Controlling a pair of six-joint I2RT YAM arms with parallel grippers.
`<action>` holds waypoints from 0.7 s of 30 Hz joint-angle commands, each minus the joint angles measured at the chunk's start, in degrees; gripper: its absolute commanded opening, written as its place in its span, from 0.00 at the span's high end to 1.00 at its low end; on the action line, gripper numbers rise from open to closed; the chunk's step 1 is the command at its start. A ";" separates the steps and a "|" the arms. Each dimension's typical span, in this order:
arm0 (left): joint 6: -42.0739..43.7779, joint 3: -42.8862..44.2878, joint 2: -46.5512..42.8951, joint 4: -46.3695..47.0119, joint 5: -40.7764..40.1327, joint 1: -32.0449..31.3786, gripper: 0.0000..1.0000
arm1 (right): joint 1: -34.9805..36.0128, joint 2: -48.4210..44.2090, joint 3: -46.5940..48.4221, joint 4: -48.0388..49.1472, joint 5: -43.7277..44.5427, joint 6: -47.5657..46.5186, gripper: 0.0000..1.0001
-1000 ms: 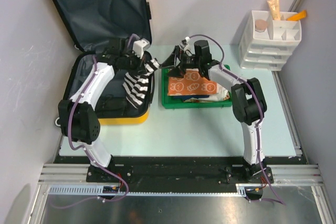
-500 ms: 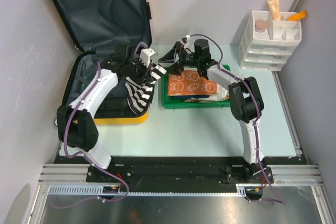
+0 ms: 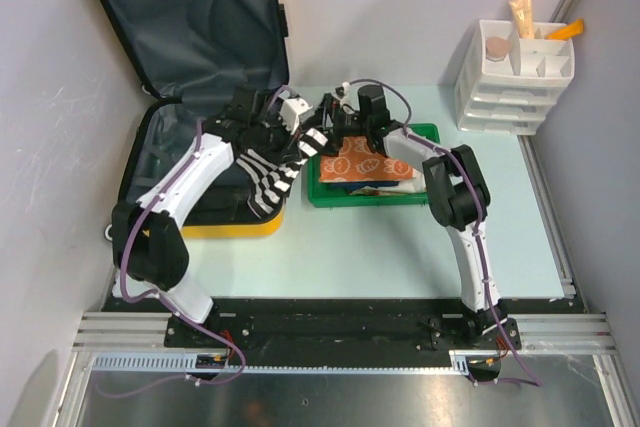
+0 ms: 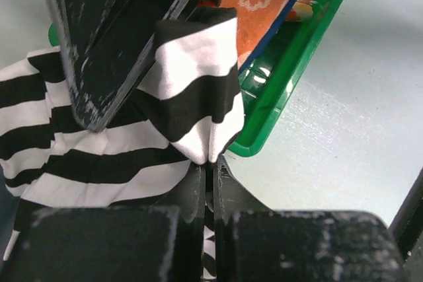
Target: Open, take out, and arrange the luggage
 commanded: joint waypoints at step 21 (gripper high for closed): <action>-9.62 2.01 -3.89 1.20 4.57 10.36 0.00 | -13.35 -24.60 -21.83 1.54 3.67 -20.75 1.00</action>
